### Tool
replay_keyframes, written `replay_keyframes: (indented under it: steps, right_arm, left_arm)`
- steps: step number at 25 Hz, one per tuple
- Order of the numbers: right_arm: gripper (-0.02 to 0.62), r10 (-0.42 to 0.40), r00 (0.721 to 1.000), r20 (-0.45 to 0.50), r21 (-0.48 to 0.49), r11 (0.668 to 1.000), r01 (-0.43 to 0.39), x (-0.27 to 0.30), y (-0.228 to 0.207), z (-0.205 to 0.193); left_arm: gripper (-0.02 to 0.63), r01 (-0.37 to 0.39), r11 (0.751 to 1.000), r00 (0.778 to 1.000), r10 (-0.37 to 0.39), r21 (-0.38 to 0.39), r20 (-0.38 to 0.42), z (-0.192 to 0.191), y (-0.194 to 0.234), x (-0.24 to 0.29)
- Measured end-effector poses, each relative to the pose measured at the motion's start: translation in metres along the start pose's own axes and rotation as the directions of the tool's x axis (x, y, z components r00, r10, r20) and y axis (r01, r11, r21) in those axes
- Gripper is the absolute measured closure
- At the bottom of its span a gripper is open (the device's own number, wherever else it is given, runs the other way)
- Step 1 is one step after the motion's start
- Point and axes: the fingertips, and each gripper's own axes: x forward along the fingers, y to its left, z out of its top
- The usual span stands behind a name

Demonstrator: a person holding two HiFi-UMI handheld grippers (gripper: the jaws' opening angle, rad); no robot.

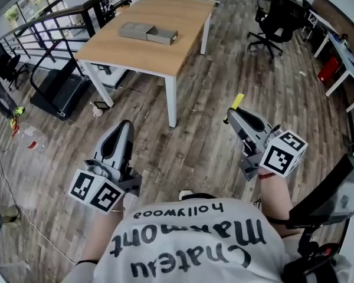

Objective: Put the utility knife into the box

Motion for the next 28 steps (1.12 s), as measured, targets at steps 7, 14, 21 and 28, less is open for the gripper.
replay_keyframes:
  steps: [7,14,21,28]
  right_arm:
    - [0.548,0.046,0.999,-0.026,0.023,0.999,-0.046,0.032,-0.048,0.013]
    - [0.548,0.066,0.998,-0.02,0.04,0.997,-0.065,0.053,-0.074,0.014]
    - [0.548,0.091,0.996,-0.028,0.042,0.995,-0.089,0.07,-0.091,0.017]
    - [0.548,0.074,0.997,-0.02,0.068,0.995,-0.072,0.069,-0.101,0.015]
  left_arm:
    - [0.592,-0.043,0.999,0.997,0.045,0.031,-0.07,-0.02,0.013,0.055]
    - [0.594,-0.061,0.997,0.997,0.063,0.043,-0.053,-0.021,0.026,0.071]
    - [0.594,-0.103,0.993,0.993,0.106,0.05,-0.055,-0.024,0.041,0.083]
    - [0.594,-0.107,0.993,0.991,0.112,0.058,-0.079,-0.028,0.044,0.084]
